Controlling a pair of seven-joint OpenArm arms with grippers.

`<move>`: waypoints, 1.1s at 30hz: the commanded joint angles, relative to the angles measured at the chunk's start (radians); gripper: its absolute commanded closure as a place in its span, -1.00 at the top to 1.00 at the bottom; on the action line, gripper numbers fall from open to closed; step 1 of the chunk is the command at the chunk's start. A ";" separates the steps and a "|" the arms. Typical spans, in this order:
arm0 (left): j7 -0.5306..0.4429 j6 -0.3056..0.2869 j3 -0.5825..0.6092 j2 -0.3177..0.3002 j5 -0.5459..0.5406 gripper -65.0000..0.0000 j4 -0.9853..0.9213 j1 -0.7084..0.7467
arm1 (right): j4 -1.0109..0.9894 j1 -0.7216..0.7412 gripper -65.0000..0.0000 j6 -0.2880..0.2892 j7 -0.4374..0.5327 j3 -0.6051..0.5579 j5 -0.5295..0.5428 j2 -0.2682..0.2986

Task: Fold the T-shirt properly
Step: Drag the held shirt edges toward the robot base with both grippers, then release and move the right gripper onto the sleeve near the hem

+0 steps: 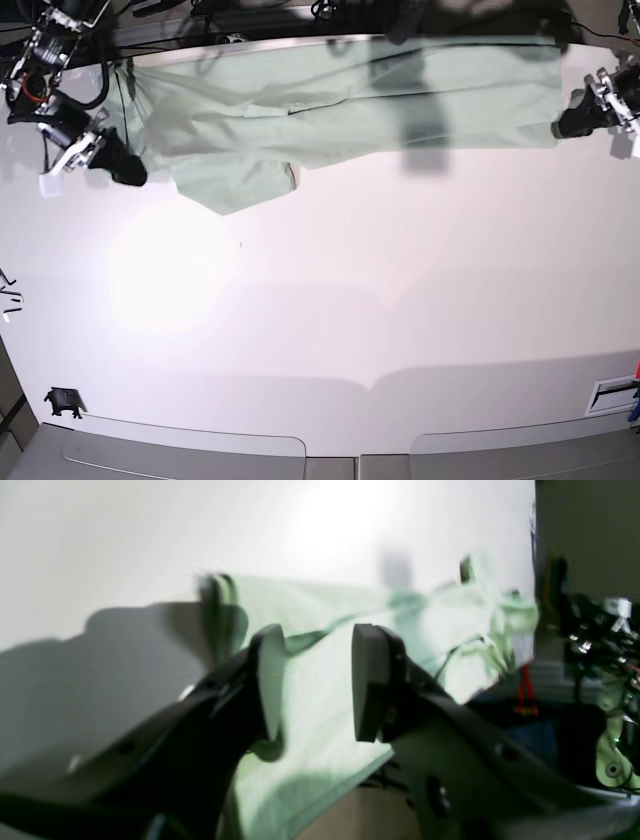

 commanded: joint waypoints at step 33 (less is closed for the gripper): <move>-0.095 -0.009 -0.299 -0.025 -0.028 -0.36 0.016 0.001 | -0.129 0.281 -0.17 0.006 0.271 -0.463 -0.679 -0.106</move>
